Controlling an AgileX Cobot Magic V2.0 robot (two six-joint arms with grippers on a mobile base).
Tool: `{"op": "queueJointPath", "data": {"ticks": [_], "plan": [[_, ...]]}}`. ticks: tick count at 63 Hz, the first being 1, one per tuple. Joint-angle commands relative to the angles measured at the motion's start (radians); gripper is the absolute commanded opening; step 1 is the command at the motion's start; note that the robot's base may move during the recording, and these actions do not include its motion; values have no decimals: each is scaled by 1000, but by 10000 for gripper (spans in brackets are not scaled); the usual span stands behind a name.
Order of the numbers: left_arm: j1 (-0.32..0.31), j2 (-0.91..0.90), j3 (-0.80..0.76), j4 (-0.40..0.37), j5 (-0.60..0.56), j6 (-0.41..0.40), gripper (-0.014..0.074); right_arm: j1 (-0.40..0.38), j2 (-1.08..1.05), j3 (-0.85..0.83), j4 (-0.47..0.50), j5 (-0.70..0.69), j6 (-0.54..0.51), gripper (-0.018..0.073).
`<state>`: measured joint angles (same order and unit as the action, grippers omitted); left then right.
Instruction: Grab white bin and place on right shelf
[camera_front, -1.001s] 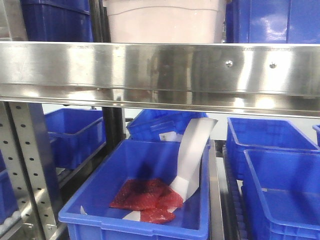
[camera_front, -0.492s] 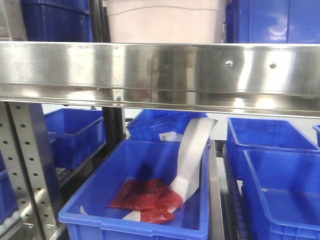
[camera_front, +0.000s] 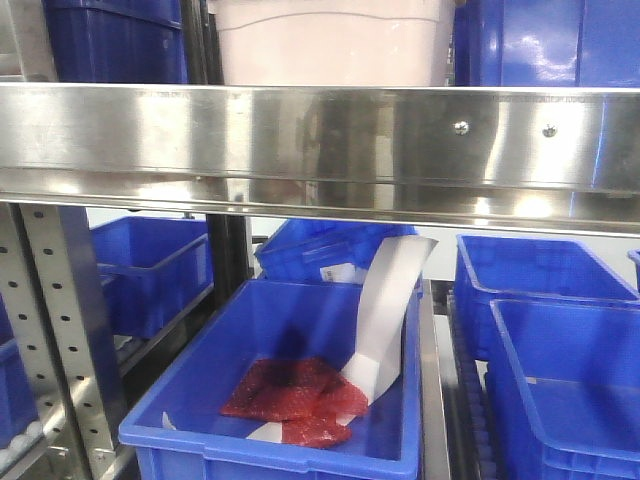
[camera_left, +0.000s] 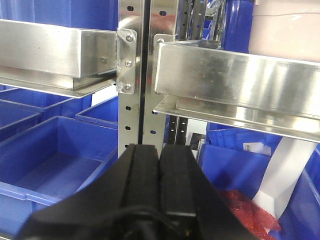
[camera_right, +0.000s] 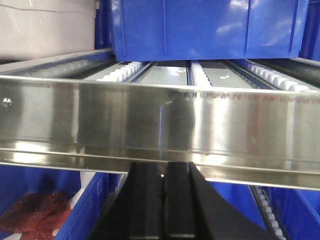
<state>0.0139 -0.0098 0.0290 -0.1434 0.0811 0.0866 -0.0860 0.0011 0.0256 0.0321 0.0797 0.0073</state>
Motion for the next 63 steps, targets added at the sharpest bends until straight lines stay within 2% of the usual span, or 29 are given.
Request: {"op": "queueJointPath", "data": {"ticks": [1, 8, 63], "plan": [[0, -12, 0, -9, -81, -9, -118, 2, -28, 2, -25, -86, -7, 68], [0, -12, 0, -9, -81, -9, -118, 2, -31, 2, -49, -91, -7, 68], [0, -12, 0, -9, -81, -9, -118, 2, -31, 2, -49, -91, -7, 68]]}}
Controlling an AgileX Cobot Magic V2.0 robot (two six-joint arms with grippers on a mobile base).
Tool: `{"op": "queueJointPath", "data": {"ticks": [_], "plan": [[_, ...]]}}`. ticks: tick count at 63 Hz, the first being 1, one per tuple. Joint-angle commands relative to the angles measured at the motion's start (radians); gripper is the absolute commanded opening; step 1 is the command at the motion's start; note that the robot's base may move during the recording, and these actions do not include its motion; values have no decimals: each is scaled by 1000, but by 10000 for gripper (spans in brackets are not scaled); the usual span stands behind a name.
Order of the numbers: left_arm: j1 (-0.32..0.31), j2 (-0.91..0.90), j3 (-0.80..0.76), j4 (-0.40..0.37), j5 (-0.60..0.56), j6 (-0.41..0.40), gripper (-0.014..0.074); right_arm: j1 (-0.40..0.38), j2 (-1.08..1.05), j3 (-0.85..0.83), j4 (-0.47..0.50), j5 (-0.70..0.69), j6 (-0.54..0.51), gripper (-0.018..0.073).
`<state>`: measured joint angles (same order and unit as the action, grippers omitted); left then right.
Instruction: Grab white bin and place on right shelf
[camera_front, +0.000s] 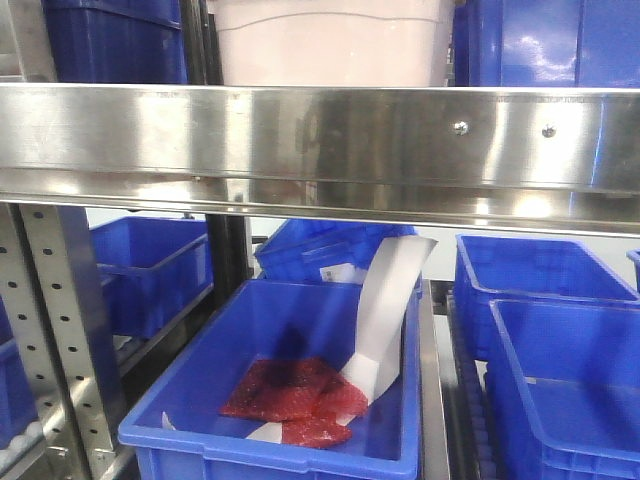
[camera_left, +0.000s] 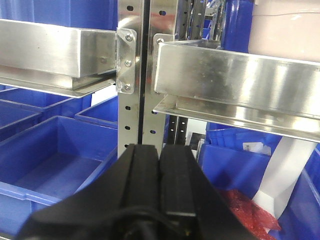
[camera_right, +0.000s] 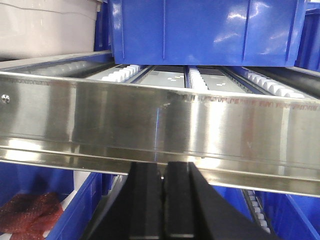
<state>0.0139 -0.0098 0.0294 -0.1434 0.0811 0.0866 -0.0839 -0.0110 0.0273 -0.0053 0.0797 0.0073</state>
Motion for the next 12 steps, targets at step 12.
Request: {"op": "queueJointPath", "data": {"ticks": [12], "plan": [[0, -12, -1, -9, -81, -9, -118, 0, -19, 1, -12, -91, -7, 68]]}}
